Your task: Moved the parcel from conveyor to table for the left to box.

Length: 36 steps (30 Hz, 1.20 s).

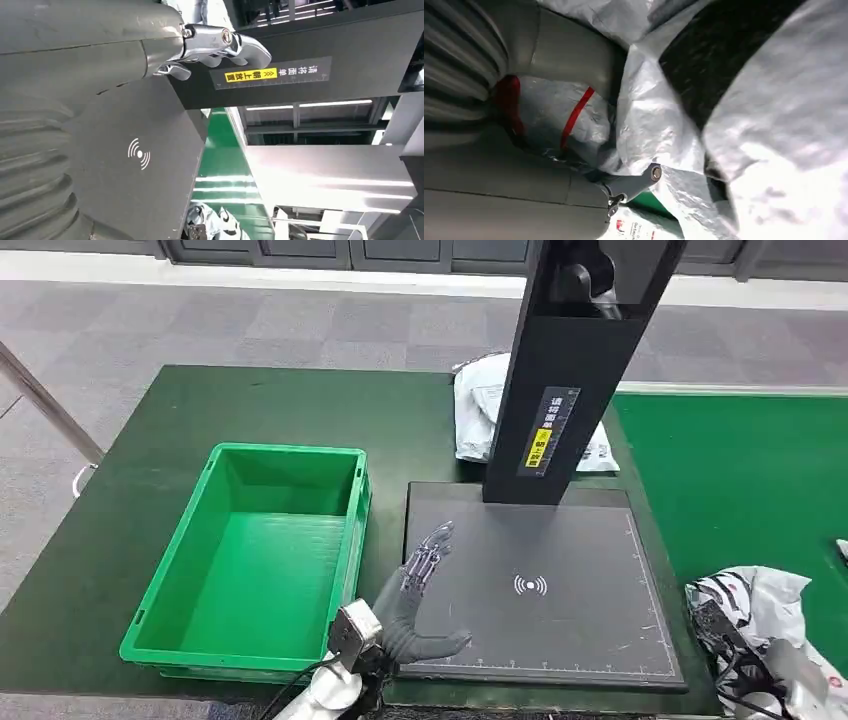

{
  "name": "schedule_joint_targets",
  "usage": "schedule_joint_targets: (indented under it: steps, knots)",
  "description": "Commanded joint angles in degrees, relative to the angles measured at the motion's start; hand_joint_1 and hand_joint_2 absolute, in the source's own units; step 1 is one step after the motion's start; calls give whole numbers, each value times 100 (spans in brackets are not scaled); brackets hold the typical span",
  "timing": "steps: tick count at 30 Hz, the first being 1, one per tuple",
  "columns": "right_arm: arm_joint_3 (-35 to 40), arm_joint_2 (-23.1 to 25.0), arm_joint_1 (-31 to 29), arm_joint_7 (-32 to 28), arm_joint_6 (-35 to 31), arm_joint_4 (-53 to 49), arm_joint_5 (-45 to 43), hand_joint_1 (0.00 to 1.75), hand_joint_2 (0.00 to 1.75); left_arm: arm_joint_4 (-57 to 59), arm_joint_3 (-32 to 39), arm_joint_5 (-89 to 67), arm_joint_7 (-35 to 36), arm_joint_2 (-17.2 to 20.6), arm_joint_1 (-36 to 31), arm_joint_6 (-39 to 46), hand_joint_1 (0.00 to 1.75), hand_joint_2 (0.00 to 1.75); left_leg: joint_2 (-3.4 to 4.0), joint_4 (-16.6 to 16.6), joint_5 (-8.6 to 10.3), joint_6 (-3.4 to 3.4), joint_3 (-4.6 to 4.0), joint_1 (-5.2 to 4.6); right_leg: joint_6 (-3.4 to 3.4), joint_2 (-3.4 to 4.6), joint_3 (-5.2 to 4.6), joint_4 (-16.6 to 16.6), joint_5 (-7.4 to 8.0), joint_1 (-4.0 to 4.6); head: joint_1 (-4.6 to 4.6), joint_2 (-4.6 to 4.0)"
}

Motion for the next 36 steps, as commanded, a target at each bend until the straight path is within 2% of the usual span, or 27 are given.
schedule_joint_targets:
  steps: [1,7,10,11,12,14,16,17,18,20,22,23,28,31,36]
  knots:
    - [-185,76,300,181,136,626,93,175,175,243,-304,131,30,122,-214,16,0,175,-29,-28,22,-3,-10,-4,-8,-29,-2,-24,10,-3,-2,0]
    - [-386,-45,397,53,198,930,-23,175,175,-19,-272,169,47,203,-11,105,0,175,-30,-7,3,-1,2,4,-4,-31,16,-11,-5,4,-2,0]
    - [-511,33,369,-489,254,902,-220,175,175,-120,-260,187,74,263,10,133,0,175,-52,-20,13,3,-5,1,-4,-49,17,-24,-5,1,0,0]
    - [-982,863,511,-3369,3134,-1056,-3100,175,175,-267,-193,194,-5,396,178,384,0,175,-47,-12,5,4,1,5,-3,-43,27,-21,-10,5,-2,0]
    - [-677,1014,415,-4619,3616,-1257,-5260,175,175,-309,-186,209,-41,446,232,401,0,175,-24,-21,10,2,-1,4,-6,-21,17,-30,1,4,-2,0]
    - [-548,1281,224,-4619,3422,-1808,-6533,175,175,-365,-190,215,-58,463,284,400,0,175,5,-14,-2,2,5,9,-6,7,26,-22,0,6,5,0]
    - [-443,1416,361,-4525,3522,-2544,-7400,175,175,-369,-215,216,-57,435,264,388,0,175,42,-18,-3,-3,0,20,-14,41,24,-24,13,15,9,0]
    - [-404,1498,537,-4399,3619,-3055,-7902,175,175,-346,-222,225,-57,409,233,367,0,175,51,-25,-6,-9,-50,0,-17,46,21,-7,9,-5,10,0]
    - [-362,1544,688,-4348,3597,-3389,-8142,175,175,-330,-216,240,-56,387,214,350,0,175,86,-12,-27,-21,-51,11,-19,83,-3,-5,18,7,14,0]
    - [-410,1646,887,-4275,3728,-3853,-8738,175,175,-293,-198,237,-43,348,172,336,0,175,91,-12,-31,-22,-77,-36,-12,91,-67,33,9,-37,2,0]
    - [-481,1728,978,-4335,3803,-4096,-9103,175,175,-273,-194,217,-26,330,150,308,0,175,59,-16,-14,-22,-77,-41,-10,51,-71,44,0,-42,2,0]
    - [-484,1730,996,-4327,3810,-4123,-9124,175,175,-272,-193,216,-25,328,151,307,0,175,52,-26,-2,-25,-27,-33,-17,45,-72,35,1,-34,2,0]
    - [-512,1882,1201,-4381,4135,-4658,-9766,175,175,-299,-165,169,-6,317,164,197,0,175,27,-24,9,-35,-46,-37,-24,33,-91,64,-7,-38,5,0]
    - [-349,1998,1416,-4363,4047,-5154,-9583,175,175,-322,-125,149,-18,350,215,148,0,175,27,-29,9,-35,-48,-35,-31,28,-91,61,-10,-36,5,0]
    - [-129,2007,1478,-4448,3636,-5388,-9238,175,175,-333,-62,125,-49,303,208,83,0,175,37,-30,7,-35,-49,-36,-29,39,-95,63,-8,-38,2,0]
